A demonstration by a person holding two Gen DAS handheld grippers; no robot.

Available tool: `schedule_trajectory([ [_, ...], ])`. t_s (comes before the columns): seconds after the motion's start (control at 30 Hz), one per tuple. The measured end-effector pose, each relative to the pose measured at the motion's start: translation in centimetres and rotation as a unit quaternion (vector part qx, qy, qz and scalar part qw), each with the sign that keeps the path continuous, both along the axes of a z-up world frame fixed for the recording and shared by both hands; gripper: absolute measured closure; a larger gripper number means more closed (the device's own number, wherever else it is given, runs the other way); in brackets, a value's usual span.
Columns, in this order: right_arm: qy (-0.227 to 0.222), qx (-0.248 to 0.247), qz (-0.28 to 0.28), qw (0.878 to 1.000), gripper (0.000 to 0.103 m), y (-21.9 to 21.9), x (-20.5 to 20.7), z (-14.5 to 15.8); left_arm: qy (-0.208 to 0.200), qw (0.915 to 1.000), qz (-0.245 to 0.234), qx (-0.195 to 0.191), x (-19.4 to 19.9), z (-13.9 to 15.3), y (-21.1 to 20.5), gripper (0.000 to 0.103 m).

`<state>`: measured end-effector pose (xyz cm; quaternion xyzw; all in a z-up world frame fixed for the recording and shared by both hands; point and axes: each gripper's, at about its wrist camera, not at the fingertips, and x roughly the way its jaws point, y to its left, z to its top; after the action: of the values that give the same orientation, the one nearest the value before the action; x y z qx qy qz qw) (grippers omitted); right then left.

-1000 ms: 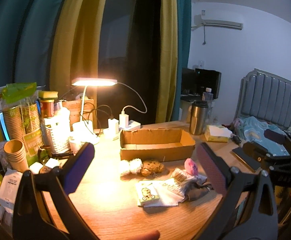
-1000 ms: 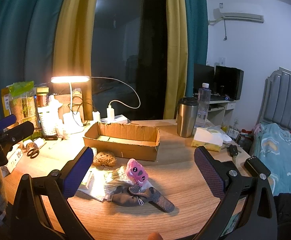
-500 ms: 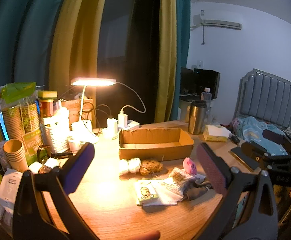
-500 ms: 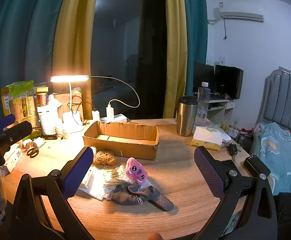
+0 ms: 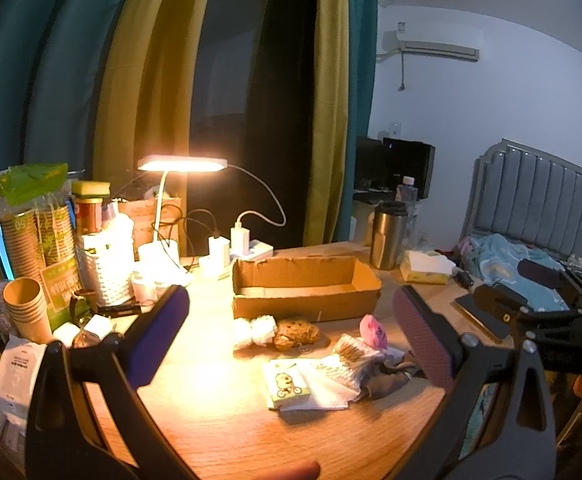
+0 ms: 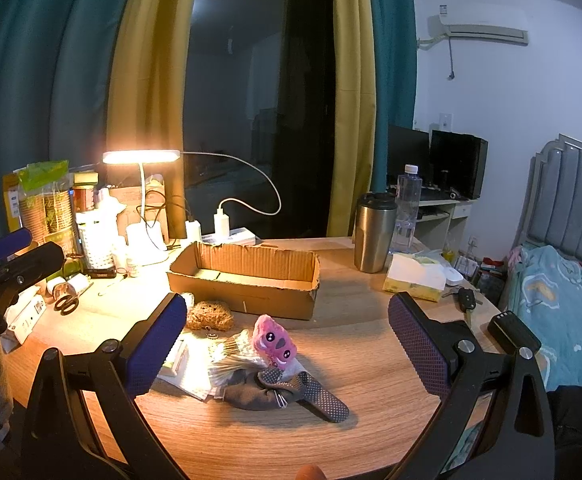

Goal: Organize soft objects

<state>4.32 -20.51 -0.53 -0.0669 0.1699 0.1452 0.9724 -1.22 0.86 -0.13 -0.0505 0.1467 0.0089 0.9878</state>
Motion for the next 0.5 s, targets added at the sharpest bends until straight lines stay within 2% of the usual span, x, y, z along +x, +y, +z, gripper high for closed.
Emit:
schedule_trajectory([
  [0.5, 0.003, 0.000, 0.000, 1.000, 0.001, -0.05, 0.04, -0.34, 0.001, 1.0000, -0.004, -0.003, 0.38, -0.09, 0.10, 0.001],
])
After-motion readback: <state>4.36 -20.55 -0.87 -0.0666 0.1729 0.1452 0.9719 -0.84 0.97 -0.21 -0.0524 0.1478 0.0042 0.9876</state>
